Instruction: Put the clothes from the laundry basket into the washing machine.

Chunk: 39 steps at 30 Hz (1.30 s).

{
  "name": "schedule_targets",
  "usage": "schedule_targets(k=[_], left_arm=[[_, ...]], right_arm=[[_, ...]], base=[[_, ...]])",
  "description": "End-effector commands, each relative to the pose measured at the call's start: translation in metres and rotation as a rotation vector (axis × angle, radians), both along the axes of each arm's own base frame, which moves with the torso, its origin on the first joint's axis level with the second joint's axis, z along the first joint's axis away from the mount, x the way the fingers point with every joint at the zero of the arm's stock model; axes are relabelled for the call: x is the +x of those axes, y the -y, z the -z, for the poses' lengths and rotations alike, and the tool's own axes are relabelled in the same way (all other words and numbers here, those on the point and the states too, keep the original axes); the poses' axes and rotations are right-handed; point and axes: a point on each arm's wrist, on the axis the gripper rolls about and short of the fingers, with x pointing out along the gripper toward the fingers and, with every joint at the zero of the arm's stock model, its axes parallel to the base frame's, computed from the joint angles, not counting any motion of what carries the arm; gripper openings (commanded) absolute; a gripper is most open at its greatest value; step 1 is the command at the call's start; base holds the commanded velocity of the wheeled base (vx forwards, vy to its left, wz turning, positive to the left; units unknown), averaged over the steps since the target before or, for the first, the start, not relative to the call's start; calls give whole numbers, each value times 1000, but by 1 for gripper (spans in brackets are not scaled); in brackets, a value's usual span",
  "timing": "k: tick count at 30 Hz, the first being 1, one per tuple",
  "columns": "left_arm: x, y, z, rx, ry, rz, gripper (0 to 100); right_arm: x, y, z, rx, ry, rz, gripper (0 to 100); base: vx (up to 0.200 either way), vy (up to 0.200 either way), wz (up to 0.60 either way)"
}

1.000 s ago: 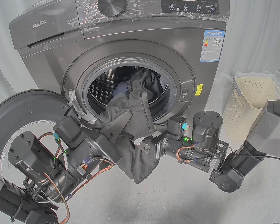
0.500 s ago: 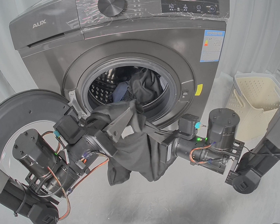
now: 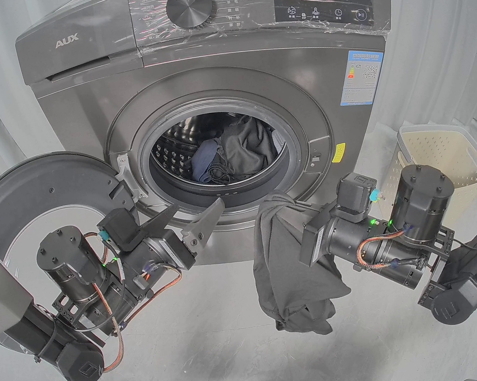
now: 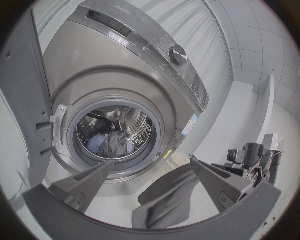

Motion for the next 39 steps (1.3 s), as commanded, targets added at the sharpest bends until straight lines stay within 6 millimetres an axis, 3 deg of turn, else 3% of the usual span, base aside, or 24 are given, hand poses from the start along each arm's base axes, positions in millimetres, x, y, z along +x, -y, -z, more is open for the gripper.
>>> schedule_targets(k=[1,12,23,39], left_arm=[[-3,-2,8,18,-32,-1,100],[-15,-12,43,108,-170,0,100],[-5,-17,61,156,-212,-36,100],[-4,-13,96,247,-305,-15,100]], right_arm=[[0,0,-8,19,21,1,0],[-4,7,-33,78,87,8,0],[-4,7,-39,94,107,7,0],[0,5,-49,118,126,36,0]], base=[[0,0,0],[0,0,0],[0,0,0],[0,0,0]])
